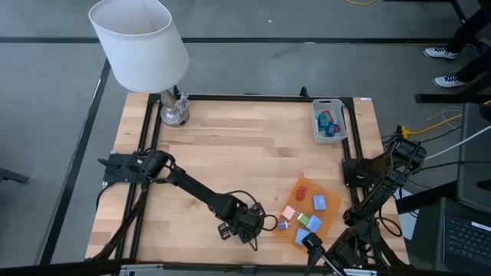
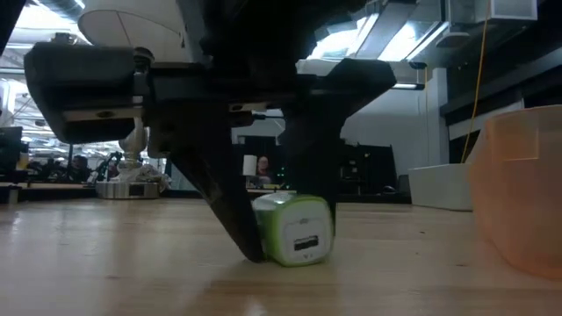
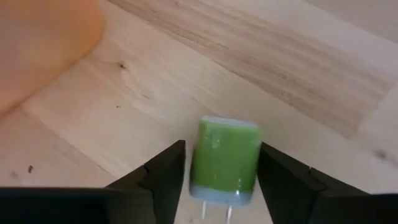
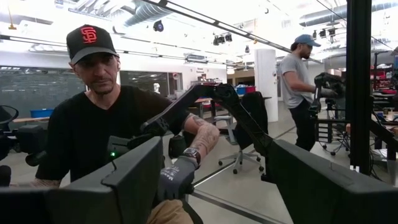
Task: Pick & Place Office items
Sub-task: Put the green charger adapter into the orange bin
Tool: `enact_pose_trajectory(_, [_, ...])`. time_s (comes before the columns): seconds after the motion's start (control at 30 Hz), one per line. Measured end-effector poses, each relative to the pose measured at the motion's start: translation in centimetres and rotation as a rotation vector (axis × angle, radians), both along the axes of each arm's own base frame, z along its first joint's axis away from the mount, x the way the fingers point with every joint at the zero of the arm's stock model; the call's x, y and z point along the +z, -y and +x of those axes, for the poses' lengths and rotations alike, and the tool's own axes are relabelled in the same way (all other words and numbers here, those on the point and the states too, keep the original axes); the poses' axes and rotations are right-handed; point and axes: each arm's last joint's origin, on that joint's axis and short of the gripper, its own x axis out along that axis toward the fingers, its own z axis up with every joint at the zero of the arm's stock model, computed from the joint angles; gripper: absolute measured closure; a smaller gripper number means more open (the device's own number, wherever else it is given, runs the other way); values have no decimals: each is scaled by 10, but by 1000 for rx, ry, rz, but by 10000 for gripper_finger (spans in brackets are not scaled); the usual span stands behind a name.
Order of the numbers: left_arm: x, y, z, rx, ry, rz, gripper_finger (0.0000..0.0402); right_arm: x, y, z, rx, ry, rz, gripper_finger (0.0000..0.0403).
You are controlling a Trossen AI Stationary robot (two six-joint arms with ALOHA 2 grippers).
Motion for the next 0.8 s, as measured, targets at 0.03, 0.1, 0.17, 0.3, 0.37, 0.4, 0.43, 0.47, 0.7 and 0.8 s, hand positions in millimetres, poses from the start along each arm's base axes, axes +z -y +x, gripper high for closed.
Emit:
enact_pose_trajectory(0.03, [0, 0, 0, 19, 2, -13, 220, 0, 0, 0, 0, 0, 0, 112])
enact_pose_trajectory(0.1, [1, 1, 2, 39, 11, -48, 242, 0, 0, 0, 0, 0, -1, 112])
enact_pose_trajectory(0.17, [3, 2, 3, 68, 23, -75, 266, 0, 0, 0, 0, 0, -1, 112])
enact_pose_trajectory(0.3, [8, 2, 5, 124, 65, -79, 274, 0, 0, 0, 0, -1, 1, 112])
enact_pose_trajectory(0.37, [15, -1, 7, 148, 98, -85, 274, 0, 0, 0, 1, -1, 1, 112])
enact_pose_trajectory(0.4, [18, -3, 9, 162, 119, -101, 274, 0, 0, 0, 1, -1, 1, 112])
enact_pose_trajectory(0.43, [22, -6, 11, 176, 133, -116, 274, 0, 0, 0, 2, -3, 3, 112])
enact_pose_trajectory(0.47, [25, -9, 13, 184, 136, -137, 274, 0, 0, 0, 2, -3, 3, 112])
enact_pose_trajectory(0.7, [54, -24, 23, 208, 237, -262, 274, 0, 0, 0, 6, -5, 4, 112])
enact_pose_trajectory(0.8, [64, -32, 25, 220, 275, -276, 274, -1, 0, 0, 5, -7, -1, 112])
